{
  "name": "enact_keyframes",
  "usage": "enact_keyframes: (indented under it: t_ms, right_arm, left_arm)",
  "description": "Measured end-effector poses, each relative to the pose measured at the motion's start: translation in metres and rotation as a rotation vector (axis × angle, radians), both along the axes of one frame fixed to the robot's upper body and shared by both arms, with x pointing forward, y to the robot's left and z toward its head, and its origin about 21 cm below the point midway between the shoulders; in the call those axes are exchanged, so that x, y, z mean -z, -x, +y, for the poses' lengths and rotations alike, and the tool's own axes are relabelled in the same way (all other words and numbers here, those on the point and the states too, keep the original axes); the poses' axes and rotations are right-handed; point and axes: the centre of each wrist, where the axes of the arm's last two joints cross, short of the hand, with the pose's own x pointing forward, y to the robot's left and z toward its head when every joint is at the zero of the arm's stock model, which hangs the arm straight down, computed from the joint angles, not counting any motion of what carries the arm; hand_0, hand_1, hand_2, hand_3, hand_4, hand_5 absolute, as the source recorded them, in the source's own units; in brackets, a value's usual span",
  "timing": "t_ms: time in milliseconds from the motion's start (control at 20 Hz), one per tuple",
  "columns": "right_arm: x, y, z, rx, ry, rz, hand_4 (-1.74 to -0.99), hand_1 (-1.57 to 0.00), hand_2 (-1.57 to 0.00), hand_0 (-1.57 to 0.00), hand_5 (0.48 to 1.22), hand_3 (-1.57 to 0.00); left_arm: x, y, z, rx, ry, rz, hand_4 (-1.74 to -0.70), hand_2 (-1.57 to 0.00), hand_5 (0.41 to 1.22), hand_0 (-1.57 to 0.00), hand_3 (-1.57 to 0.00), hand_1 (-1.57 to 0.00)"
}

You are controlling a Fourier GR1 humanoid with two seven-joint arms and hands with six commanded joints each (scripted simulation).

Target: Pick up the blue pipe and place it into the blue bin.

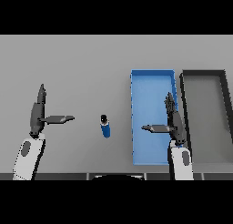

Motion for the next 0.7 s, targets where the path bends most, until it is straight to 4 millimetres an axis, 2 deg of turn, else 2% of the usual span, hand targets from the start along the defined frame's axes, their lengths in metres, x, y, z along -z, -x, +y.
enact_keyframes:
  t_ms: [300,350,450,700]
  right_arm:
    - [0.003,0.01,-0.005,0.003,0.001,-0.008,-1.225,0.0,0.0,0.0,0.617,0.0]
    - [0.0,0.017,-0.009,-0.058,0.09,-0.068,-1.224,0.0,0.0,0.0,0.618,0.0]
    - [-0.005,0.033,-0.01,-0.125,0.181,-0.112,-1.225,0.0,0.0,0.0,0.62,0.0]
    - [-0.011,0.037,-0.008,-0.129,0.264,-0.082,-1.186,0.0,0.0,0.0,0.601,0.0]
  left_arm:
    - [0.001,0.009,-0.003,0.011,-0.003,-0.025,-1.07,0.0,0.591,0.0,0.0,0.0]
    - [-0.006,0.013,0.008,0.183,-0.073,-0.017,-1.07,0.0,0.59,0.0,0.0,0.0]
    - [-0.017,0.014,0.025,0.331,-0.138,0.011,-1.08,0.0,0.587,0.0,0.0,0.0]
    - [-0.017,0.019,0.031,0.429,-0.147,0.037,-1.08,0.0,0.604,0.0,0.0,0.0]
